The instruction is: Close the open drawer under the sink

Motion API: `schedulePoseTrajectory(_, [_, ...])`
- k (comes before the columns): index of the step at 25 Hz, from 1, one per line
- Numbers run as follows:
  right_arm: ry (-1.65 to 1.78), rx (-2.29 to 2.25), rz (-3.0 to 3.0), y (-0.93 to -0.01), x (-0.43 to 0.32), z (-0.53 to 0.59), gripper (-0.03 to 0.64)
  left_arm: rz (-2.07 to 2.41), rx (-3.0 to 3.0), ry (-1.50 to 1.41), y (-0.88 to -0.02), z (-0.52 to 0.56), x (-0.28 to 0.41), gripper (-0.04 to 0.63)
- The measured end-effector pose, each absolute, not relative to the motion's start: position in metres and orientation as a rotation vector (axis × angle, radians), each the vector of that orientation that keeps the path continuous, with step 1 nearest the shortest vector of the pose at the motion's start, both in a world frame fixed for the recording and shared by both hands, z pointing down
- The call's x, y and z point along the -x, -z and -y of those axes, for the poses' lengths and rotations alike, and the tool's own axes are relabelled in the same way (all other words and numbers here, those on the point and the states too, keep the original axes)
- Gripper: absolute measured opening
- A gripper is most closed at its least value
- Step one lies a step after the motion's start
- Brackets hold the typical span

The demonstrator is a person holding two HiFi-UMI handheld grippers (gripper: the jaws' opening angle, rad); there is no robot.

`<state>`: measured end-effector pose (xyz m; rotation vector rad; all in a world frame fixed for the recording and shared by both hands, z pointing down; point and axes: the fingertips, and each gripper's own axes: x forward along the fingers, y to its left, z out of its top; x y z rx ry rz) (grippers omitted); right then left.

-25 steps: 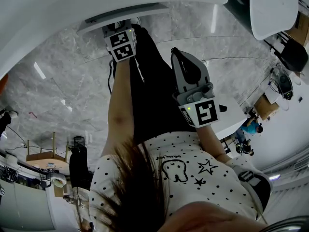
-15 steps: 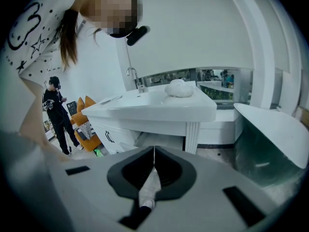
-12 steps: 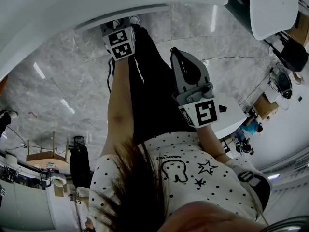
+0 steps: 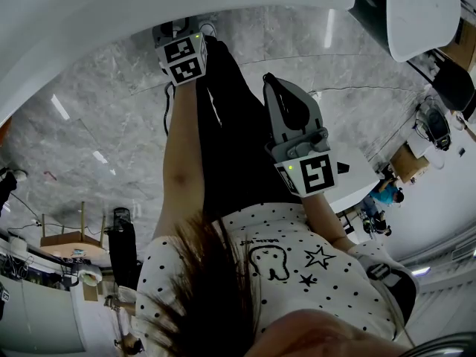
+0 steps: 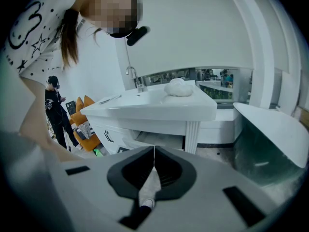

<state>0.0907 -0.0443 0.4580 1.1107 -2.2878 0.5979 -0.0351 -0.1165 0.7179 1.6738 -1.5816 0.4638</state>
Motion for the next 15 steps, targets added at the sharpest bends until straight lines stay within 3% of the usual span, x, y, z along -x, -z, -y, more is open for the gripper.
schedulePoseTrajectory(15, [-0.607, -1.125, 2.270, -0.4603, -0.0952, 0.0450, 0.015, 1.597, -1.678, -0.452, -0.7150, 0.1259, 0.0373, 0.146])
